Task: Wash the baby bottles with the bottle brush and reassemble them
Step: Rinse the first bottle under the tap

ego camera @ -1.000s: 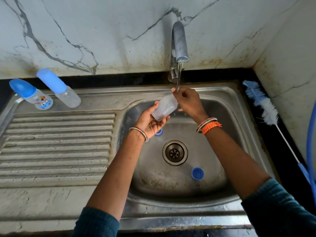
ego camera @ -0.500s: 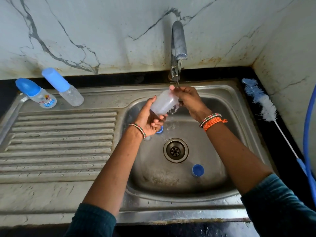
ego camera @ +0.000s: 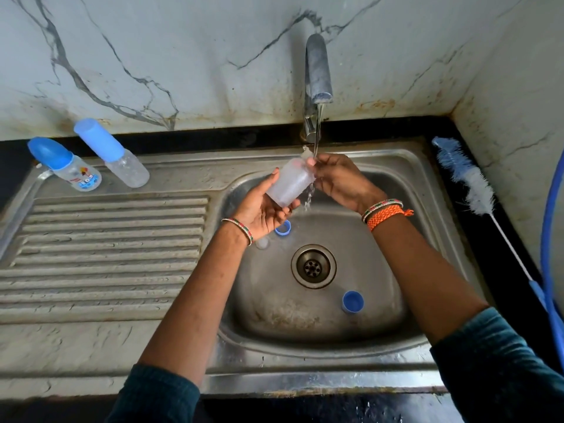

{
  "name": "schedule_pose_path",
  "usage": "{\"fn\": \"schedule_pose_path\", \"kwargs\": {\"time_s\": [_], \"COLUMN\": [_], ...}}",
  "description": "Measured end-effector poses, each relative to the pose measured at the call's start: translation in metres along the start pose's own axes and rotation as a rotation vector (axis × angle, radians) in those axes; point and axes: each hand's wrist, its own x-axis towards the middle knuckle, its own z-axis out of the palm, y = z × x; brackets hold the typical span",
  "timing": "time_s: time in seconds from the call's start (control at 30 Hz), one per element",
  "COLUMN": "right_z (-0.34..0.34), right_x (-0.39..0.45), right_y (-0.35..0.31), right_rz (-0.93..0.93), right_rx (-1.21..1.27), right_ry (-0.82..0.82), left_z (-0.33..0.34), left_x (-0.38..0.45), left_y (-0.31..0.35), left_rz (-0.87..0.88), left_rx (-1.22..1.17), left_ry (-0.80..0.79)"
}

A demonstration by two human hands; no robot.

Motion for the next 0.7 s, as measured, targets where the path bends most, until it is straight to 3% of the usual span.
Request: {"fn": "schedule_pose_path", "kwargs": {"time_s": [0.13,0.23,0.3,0.4,0.47,0.6,0.7], "right_z": [0.004,0.009,0.012,0.012,0.007,0.008,0.011], "right_x": [-0.001,0.004,0.005,-0.001,-0.003,-0.008,-0.009], "right_y": [0.003,0.011,0.014,0.004,-0.001,0.004,0.015], "right_rz": [-0.002,-0.072,-0.123,-0.033,-0.028,-0.061,-0.018], "right_rx": [0.068,-0.25,-0.418,-0.067,0.194,0.396,0.489], "right_ry": [0.167,0.35,0.321,0.167,0.037,-0.105,-0.068], "left_z": [0.004,0.015,0.02,0.019,0.012,0.002,0.004], "left_x": [0.002,0.006,0.009,0.008,0.007,0.014,0.016], "left_y": [-0.006,-0.017,-0.022,-0.021,-0.015,-0.024,-0.033], "left_rz": [-0.121,-0.039,0.058,0.091,0.006,-0.178,-0.218], "left_rx": [0.05,0.077,0.099,0.067,-0.056,-0.183,-0.251], "left_ry": [-0.055,0.046,0.122,0.066,-0.057,-0.281,-0.32]}}
